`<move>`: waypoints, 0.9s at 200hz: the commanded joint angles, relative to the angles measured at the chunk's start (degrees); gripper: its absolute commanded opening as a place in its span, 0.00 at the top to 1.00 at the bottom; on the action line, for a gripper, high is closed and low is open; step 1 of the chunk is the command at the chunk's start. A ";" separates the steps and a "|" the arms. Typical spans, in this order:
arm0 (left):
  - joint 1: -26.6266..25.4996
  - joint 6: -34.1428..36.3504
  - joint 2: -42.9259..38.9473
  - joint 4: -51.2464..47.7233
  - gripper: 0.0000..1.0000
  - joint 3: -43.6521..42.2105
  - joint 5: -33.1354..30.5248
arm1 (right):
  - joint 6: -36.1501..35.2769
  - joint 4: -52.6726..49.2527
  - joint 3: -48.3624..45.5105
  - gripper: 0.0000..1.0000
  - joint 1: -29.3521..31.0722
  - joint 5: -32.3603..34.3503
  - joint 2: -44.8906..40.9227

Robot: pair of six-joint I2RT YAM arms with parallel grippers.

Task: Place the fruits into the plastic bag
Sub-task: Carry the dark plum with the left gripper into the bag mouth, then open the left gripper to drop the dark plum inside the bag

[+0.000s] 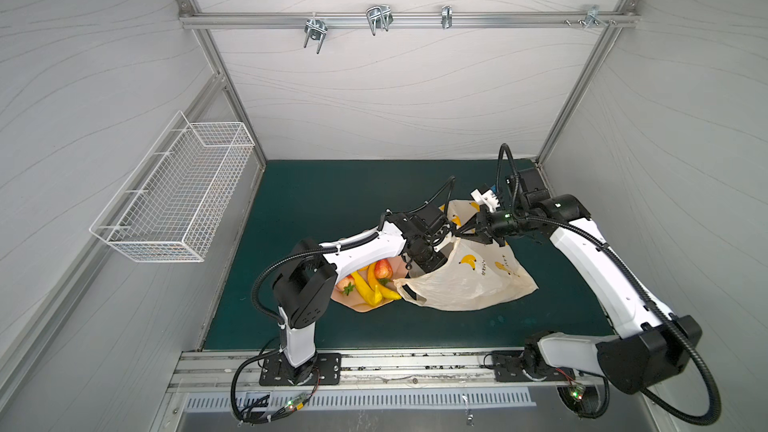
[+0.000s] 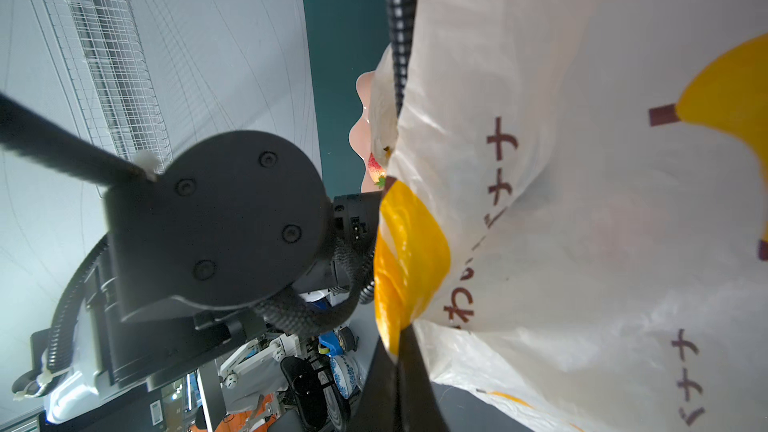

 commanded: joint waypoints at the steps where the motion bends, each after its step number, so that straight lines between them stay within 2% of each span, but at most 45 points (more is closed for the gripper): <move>1: -0.14 -3.30 1.88 2.87 0.63 5.08 3.66 | 0.93 1.16 -0.61 1.00 0.35 -1.33 -1.36; 52: -0.14 -8.09 4.94 5.34 0.58 7.22 8.27 | 1.64 2.92 -2.25 1.00 0.34 -1.74 -1.30; 77: -0.14 -10.14 5.55 6.39 0.49 7.04 10.28 | 1.63 3.19 -1.71 1.00 0.34 -1.70 -0.73; 90: -0.14 -10.99 5.81 6.90 0.36 7.04 12.58 | 1.67 3.28 -1.23 1.00 0.34 -1.59 -0.47; 99: -0.16 -11.26 5.95 6.84 0.32 7.22 13.60 | 1.63 3.37 -1.08 1.00 0.34 -1.60 -0.38; 147: 0.56 -14.18 4.94 6.51 0.22 6.84 13.32 | 1.52 3.50 -1.26 1.00 0.04 -1.44 -0.44; 180: 3.20 -16.68 2.02 7.54 0.17 4.72 14.45 | 1.37 3.53 -1.19 1.00 -0.42 -1.59 -0.59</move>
